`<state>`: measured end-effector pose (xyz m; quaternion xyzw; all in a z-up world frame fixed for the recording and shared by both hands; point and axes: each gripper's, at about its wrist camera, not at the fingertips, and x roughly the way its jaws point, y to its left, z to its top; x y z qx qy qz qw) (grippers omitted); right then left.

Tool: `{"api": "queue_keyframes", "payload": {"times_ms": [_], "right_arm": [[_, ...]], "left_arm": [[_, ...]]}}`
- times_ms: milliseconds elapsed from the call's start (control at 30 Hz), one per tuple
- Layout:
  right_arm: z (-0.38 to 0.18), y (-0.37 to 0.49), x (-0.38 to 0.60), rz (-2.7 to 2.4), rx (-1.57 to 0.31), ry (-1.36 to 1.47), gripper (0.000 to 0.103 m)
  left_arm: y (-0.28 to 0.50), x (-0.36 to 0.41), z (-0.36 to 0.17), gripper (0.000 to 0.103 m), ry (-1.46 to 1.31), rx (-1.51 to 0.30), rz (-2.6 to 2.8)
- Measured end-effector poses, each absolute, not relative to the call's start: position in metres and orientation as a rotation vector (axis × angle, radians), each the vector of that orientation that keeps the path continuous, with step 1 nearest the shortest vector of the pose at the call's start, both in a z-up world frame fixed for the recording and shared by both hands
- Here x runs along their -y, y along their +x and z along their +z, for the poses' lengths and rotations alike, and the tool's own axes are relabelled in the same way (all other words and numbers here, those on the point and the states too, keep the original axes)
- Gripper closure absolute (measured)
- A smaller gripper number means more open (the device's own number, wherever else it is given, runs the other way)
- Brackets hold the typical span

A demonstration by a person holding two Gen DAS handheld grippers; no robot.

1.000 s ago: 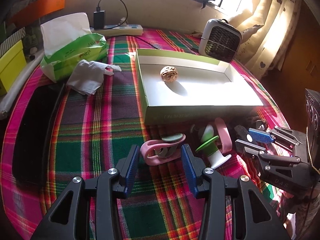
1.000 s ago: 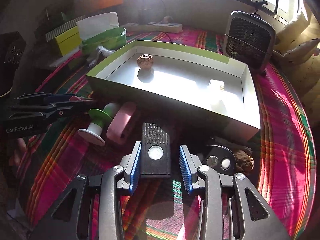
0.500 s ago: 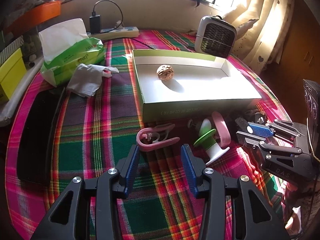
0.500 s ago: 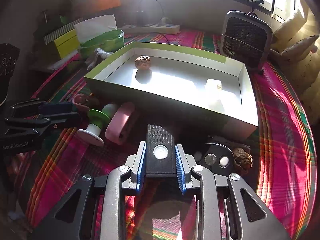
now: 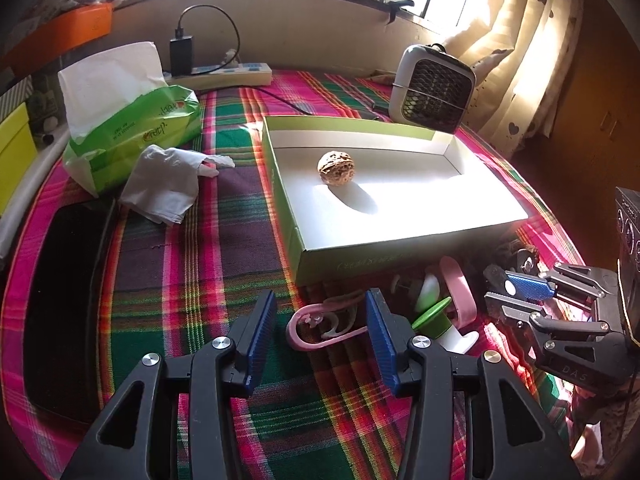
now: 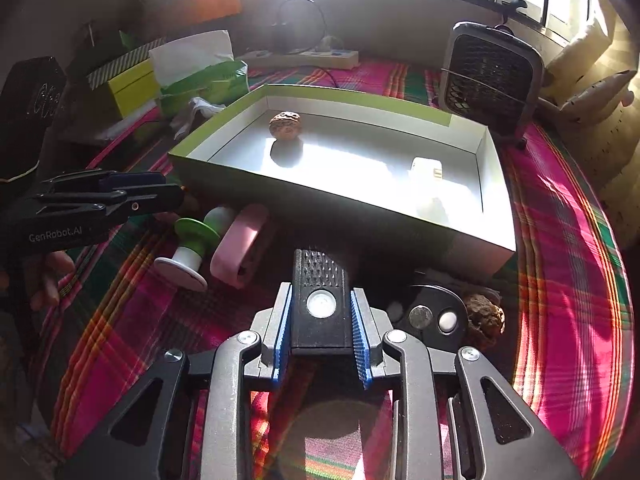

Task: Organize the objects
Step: 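Lower the left tool onto the pink hook-shaped clip and close it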

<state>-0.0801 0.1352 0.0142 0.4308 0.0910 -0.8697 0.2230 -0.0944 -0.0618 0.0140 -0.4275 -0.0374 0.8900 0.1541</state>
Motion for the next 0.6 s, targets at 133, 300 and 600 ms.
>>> {"api": "queue_keyframes", "payload": {"times_ms": [133, 300, 600], "right_arm": [[0.014, -0.081, -0.135, -2.402, -0.251, 1.189, 0.075], [0.014, -0.081, -0.135, -2.402, -0.251, 1.189, 0.075], [0.014, -0.081, -0.136, -2.403, -0.255, 1.189, 0.075]], "left_arm": [[-0.087, 0.059, 0.015, 0.059, -1.21, 0.105, 2.52], [-0.077, 0.054, 0.016, 0.059, -1.215, 0.089, 2.492], [-0.079, 0.045, 0.014, 0.059, -1.234, 0.003, 2.517]]}}
